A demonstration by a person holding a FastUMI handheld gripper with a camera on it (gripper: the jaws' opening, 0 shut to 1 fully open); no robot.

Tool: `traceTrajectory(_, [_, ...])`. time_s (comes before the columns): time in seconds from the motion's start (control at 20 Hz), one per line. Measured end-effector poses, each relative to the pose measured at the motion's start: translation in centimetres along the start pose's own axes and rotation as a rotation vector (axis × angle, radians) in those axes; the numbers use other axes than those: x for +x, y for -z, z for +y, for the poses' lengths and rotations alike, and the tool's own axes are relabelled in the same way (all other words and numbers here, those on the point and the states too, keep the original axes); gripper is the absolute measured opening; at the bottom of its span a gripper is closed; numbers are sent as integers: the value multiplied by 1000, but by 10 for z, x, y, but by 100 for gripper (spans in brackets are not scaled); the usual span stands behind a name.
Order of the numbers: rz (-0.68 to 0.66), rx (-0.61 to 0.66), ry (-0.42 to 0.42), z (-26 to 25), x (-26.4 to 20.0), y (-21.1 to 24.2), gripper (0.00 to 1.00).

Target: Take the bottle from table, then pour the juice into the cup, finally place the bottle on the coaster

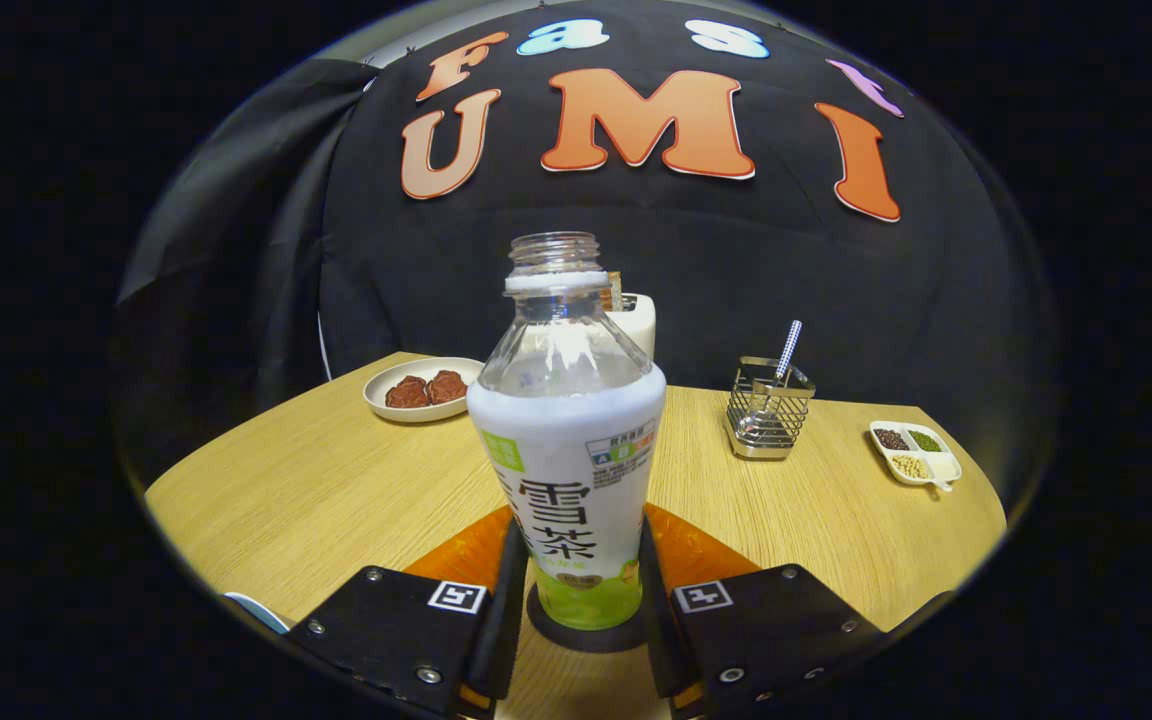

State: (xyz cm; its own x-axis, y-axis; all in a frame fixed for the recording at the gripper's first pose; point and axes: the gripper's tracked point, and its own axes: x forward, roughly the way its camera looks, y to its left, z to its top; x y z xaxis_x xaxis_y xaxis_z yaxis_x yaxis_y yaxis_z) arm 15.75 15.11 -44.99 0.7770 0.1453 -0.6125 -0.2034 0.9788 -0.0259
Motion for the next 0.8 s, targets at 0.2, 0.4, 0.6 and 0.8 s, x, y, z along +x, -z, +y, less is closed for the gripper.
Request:
traceTrajectory(0.2, [1, 34, -1, -1, 0, 3, 54])
traceTrajectory(0.4, [9, 62, -1, -3, -2, 5, 62])
traceTrajectory(0.6, [55, 63, -15, -1, -9, 14, 67])
traceTrajectory(0.8, [37, 50, -26, -2, -24, 4, 88])
